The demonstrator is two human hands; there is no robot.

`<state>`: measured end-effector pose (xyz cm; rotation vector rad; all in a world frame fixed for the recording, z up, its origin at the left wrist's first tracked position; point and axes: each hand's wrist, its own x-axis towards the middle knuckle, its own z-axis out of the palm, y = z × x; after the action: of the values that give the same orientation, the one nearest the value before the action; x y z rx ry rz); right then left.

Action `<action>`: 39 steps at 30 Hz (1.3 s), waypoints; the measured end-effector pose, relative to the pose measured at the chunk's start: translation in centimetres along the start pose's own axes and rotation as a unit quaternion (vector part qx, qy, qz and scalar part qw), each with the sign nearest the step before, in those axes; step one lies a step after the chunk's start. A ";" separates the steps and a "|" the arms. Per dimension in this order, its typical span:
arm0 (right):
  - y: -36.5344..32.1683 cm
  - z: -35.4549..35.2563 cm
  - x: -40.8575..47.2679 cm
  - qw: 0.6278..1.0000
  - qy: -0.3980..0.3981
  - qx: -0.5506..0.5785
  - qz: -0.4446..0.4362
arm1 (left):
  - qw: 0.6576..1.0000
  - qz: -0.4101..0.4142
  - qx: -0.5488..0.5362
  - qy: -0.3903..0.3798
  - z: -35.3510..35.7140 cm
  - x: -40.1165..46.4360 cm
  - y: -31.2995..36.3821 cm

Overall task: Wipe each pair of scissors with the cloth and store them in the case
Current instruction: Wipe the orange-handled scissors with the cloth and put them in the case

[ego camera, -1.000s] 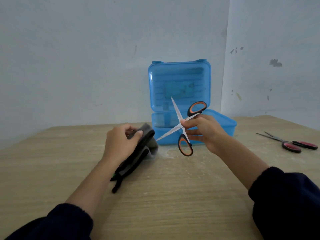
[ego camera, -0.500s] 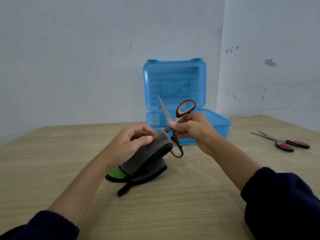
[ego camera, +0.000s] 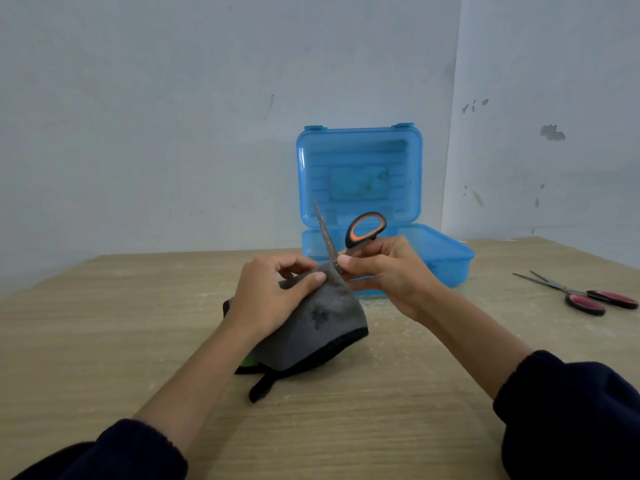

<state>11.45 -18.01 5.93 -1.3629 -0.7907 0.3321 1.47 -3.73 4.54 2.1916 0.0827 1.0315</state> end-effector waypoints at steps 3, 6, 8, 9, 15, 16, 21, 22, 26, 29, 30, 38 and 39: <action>0.5 0.7 -0.1 1.000 0.008 -0.004 -0.017 | 1.000 -0.006 -0.005 0.004 0.4 -0.1 -0.2; 0.4 0.7 -0.2 1.000 0.009 -0.001 -0.022 | 0.999 -0.023 -0.018 0.018 0.6 -0.1 -0.3; 0.3 0.7 -0.2 1.000 0.009 0.000 -0.020 | 0.999 -0.029 -0.014 0.018 0.7 -0.1 -0.3; 0.2 0.6 -0.3 1.000 0.007 0.002 -0.018 | 0.999 -0.033 -0.010 0.018 0.7 -0.1 -0.3; -0.8 -0.3 -0.2 0.999 0.035 -0.001 -0.017 | 0.998 -0.061 -0.004 0.019 0.2 -0.1 -0.2; -0.8 -0.3 -0.2 0.999 0.036 -0.003 -0.017 | 0.998 -0.064 -0.006 0.025 0.2 -0.1 -0.2; -0.1 0.7 -0.3 0.999 0.019 -0.005 -0.028 | 0.998 -0.057 -0.010 0.027 0.8 -0.1 0.3; -0.2 0.7 -0.4 0.999 0.021 -0.002 -0.030 | 0.998 -0.056 -0.013 0.022 0.9 -0.1 0.3; -0.9 0.0 -0.4 0.999 0.035 -0.010 -0.026 | 0.998 -0.061 -0.019 0.009 0.5 -0.1 -0.1; -1.1 -0.5 -0.2 0.998 0.053 -0.007 -0.026 | 0.997 -0.069 -0.037 0.016 0.1 -0.1 -0.5; -1.0 -0.5 -0.2 0.999 0.048 -0.004 -0.024 | 0.996 -0.070 -0.043 0.022 0.1 -0.1 -0.4; -0.8 0.5 -0.5 0.999 0.041 -0.002 -0.034 | 0.998 -0.050 -0.040 0.014 1.0 0.1 -0.2; -1.0 0.2 -0.4 0.998 0.046 -0.001 -0.034 | 0.997 -0.053 -0.049 0.011 0.8 0.1 -0.3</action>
<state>10.75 -18.33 6.73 -1.3402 -0.7585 0.2136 2.21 -3.92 4.04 2.0653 0.1530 0.9791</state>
